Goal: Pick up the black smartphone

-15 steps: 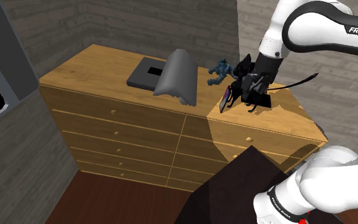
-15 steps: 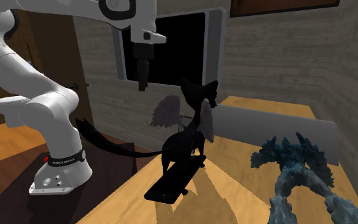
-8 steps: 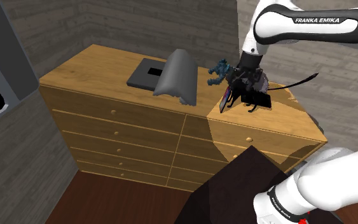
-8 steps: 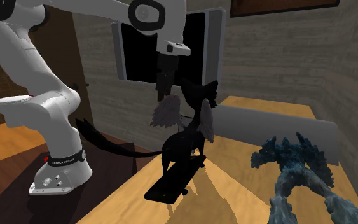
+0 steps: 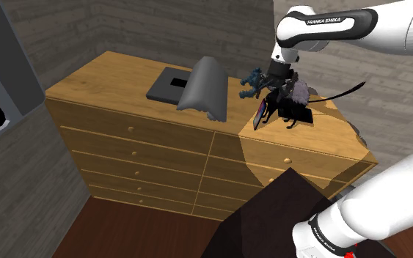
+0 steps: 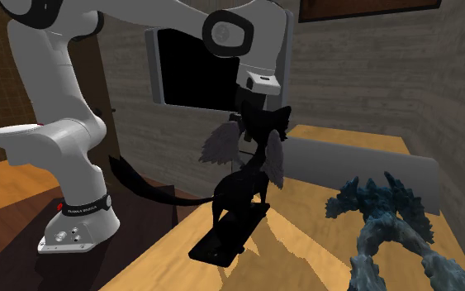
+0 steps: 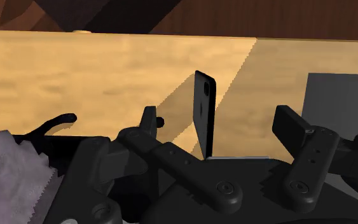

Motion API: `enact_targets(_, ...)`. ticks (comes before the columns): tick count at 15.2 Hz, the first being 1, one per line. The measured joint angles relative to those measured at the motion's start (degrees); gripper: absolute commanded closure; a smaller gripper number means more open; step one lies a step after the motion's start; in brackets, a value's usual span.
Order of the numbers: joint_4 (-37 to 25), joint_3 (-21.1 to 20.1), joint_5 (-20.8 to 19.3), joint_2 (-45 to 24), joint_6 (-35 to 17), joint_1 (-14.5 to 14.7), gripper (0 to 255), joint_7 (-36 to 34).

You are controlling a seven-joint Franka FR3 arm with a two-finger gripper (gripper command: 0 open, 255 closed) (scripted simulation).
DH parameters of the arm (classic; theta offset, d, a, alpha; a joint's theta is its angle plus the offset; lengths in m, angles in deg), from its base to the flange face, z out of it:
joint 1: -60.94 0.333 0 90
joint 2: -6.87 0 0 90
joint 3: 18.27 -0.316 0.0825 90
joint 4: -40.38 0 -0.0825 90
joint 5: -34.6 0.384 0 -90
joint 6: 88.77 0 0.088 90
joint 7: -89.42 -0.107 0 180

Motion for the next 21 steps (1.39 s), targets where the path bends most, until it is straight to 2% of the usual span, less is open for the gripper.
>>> enact_targets(8, 1.8, 0.1, 0.5, -1.0, -5.2, -0.2, 0, 0.1)
enact_targets(9, 1.9, 0.1, 0.5, -1.0, -5.4, -0.2, 255, 0.1)
enact_targets(18, 3.7, 0.0, 0.7, 0.3, -7.9, -0.2, 255, 0.6)
enact_targets(21, 2.0, 0.0, 0.5, -0.9, -5.2, -0.3, 255, -0.2)
